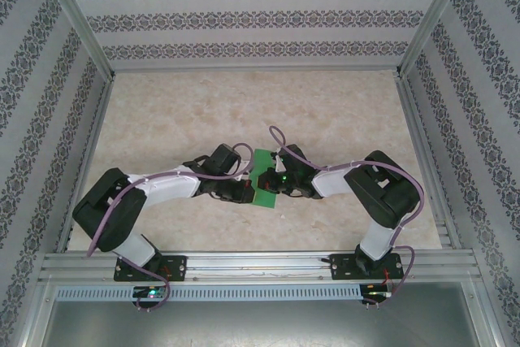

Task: Fold a paper plane with a square sheet of paper (fold left side to right side)
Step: Fold the triangle a second time at the center of the table.

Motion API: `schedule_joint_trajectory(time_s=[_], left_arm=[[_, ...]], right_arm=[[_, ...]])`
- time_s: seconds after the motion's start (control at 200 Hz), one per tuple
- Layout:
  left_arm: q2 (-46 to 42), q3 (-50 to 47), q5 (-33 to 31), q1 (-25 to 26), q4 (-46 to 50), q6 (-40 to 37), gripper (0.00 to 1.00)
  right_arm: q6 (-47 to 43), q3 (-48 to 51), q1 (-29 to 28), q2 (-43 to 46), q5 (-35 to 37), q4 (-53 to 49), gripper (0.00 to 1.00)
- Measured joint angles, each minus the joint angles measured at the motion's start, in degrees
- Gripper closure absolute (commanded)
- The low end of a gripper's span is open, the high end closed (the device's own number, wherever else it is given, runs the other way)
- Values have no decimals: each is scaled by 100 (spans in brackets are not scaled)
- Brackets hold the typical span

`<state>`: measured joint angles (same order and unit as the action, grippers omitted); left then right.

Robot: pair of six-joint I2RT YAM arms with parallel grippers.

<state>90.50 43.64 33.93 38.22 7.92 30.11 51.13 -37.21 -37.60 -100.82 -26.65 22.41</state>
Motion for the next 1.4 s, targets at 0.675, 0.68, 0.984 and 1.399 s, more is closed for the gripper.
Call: schedule_joint_trajectory(time_s=[0.675, 0.68, 0.984, 1.399], left_arm=[[741, 293, -350, 4, -361, 17, 100], [741, 293, -352, 4, -361, 17, 100], [752, 293, -407, -7, -382, 17, 100], [752, 289, -422, -81, -382, 15, 100]], right_arm=[[-2, 0, 0, -85, -42, 188, 100], [-2, 0, 0, -85, -44, 188, 100], [-2, 17, 0, -87, -46, 223, 100], [-2, 22, 2, -136, -107, 319, 100]])
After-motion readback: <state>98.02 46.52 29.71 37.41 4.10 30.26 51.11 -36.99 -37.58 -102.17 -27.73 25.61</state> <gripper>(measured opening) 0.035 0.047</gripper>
